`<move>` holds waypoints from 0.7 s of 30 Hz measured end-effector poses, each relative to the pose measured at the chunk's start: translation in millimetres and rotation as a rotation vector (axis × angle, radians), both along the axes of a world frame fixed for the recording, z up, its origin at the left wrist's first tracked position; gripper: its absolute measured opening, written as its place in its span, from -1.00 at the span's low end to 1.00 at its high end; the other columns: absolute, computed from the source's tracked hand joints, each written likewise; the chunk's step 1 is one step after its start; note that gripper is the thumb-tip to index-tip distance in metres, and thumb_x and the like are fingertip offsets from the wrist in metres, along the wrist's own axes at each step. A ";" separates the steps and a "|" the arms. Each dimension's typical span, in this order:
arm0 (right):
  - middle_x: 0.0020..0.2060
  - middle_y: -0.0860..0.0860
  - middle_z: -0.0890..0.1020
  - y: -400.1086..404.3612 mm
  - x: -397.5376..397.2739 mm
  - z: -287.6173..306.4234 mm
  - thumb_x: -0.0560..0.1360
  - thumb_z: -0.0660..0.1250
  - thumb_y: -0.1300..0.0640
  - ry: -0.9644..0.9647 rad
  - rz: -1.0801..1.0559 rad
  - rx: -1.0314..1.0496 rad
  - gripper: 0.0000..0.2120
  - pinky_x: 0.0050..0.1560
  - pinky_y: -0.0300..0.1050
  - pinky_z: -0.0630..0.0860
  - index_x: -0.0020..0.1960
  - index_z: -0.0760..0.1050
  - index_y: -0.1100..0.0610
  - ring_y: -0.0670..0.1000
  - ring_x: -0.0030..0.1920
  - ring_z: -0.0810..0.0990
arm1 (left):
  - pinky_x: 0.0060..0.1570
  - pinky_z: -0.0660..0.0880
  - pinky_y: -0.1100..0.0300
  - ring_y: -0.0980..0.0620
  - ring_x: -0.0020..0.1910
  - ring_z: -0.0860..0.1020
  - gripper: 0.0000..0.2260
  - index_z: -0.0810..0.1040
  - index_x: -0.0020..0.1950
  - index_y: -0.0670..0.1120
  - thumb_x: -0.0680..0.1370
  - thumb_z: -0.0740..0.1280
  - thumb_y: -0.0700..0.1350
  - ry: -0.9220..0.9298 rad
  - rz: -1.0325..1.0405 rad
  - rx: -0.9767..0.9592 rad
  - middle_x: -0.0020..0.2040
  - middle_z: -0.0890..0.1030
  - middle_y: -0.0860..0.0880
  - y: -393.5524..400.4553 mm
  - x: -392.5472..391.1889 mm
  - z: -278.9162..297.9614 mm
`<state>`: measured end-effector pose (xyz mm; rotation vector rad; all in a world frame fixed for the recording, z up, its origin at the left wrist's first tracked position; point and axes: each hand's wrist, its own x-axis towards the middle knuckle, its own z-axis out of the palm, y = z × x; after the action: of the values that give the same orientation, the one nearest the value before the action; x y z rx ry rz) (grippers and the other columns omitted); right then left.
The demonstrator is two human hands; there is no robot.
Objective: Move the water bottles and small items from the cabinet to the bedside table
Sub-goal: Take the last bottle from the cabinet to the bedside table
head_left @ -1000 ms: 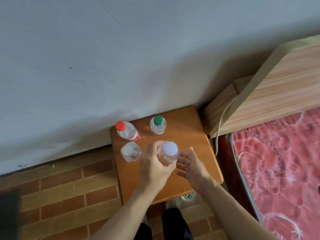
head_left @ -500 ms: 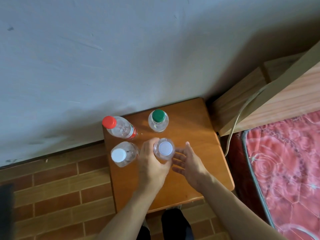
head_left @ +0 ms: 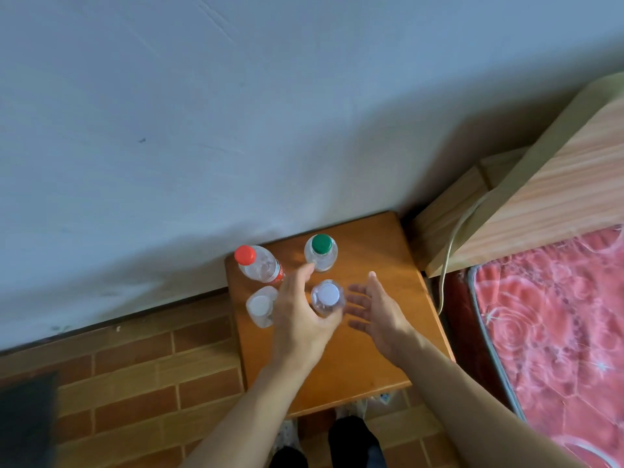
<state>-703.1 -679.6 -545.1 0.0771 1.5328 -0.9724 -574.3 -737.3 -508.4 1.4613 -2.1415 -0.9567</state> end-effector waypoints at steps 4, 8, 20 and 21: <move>0.35 0.11 0.50 -3.0 -2.7 46.9 0.61 -0.08 -0.29 0.061 0.003 -0.050 -0.37 0.34 0.08 0.43 0.41 0.38 0.12 0.10 0.28 0.51 | 0.12 0.50 0.29 0.17 0.21 0.48 -0.32 0.45 0.41 -0.02 0.35 0.61 0.03 -0.006 -0.030 -0.025 0.30 0.58 0.02 -9.4 3.7 40.5; 0.31 0.10 0.53 -7.5 -3.3 104.3 0.62 -0.07 -0.27 0.091 -0.052 -0.116 -0.41 0.13 -0.03 0.52 0.36 0.42 0.09 0.07 0.21 0.55 | 0.09 0.39 0.43 0.17 0.23 0.48 -0.34 0.44 0.39 0.03 0.36 0.60 0.06 -0.004 -0.080 -0.059 0.30 0.56 0.06 -18.9 8.1 87.8; 0.19 0.13 0.61 -16.5 -4.7 276.8 0.63 -0.09 -0.26 0.235 -0.198 -0.420 -0.44 0.05 -0.01 0.50 0.19 0.52 0.08 0.11 0.17 0.59 | 0.23 0.50 0.12 0.06 0.27 0.50 -0.37 0.44 0.39 0.01 0.41 0.51 0.21 0.021 -0.232 -0.228 0.32 0.54 0.06 -52.8 24.9 230.3; 0.18 0.12 0.61 -14.1 -3.3 286.8 0.63 -0.09 -0.27 0.263 -0.207 -0.440 -0.44 0.09 0.01 0.50 0.19 0.52 0.07 0.11 0.18 0.59 | 0.23 0.51 0.11 0.06 0.27 0.50 -0.37 0.43 0.39 0.01 0.42 0.49 0.23 0.026 -0.245 -0.238 0.33 0.54 0.06 -55.3 26.0 238.8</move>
<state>-706.4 -693.7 -258.3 -0.2166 1.5319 -1.5141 -548.3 -792.6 -269.5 1.0875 -2.3606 -0.7613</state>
